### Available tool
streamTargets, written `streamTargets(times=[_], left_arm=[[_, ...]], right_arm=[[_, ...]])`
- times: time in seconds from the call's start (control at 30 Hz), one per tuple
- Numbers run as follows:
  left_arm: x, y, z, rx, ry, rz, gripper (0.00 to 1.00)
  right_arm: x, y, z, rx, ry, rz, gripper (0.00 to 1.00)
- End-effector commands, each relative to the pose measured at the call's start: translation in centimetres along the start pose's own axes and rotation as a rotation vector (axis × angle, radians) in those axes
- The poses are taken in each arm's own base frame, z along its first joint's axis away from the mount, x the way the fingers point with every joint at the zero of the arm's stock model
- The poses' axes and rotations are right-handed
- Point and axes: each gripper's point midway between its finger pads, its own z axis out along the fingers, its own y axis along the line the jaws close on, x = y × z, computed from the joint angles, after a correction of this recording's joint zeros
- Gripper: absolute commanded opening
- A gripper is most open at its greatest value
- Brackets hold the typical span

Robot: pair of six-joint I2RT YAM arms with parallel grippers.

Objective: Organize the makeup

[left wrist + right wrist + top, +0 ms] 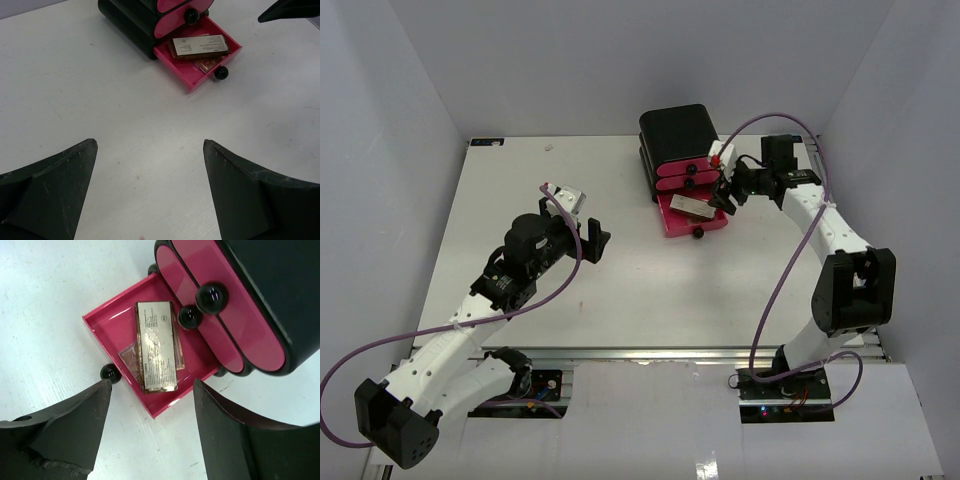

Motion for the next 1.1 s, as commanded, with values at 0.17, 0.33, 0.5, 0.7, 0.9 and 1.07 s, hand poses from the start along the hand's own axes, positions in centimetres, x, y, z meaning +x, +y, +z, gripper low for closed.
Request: streamTargets(times=[0.17,0.33,0.5,0.7,0.9,1.07], left_arm=[[0.1,-0.2,0.1,0.015,-0.003,0.006,0.98],[0.3,-0.1,0.2,0.013,0.004,0.006,0.98],[0.4,-0.1,0.3,0.015,0.007,0.007,0.98],[0.5,-0.1,0.4,0.016,0.011,0.007,0.98],[0.4,0.0,0.4,0.016,0.008,0.006,0.98],[0.5,0.0,0.4,0.017,0.011,0.006,0.98]], right_arm=[[1.4,-0.7,3.2,-0.068,-0.015,0.191,0.55],[3.6,-3.2,5.1,0.049,0.056,0.219,0.45],[5.3,-4.0,6.6,0.124,0.107,0.181,0.45],[6.7,-3.8,8.7,0.122,0.153,0.164,0.45],[7.2,-3.2,9.4,0.104,0.163,0.170,0.46],[7.9,-3.1,9.7,0.107,0.183,0.166,0.46]])
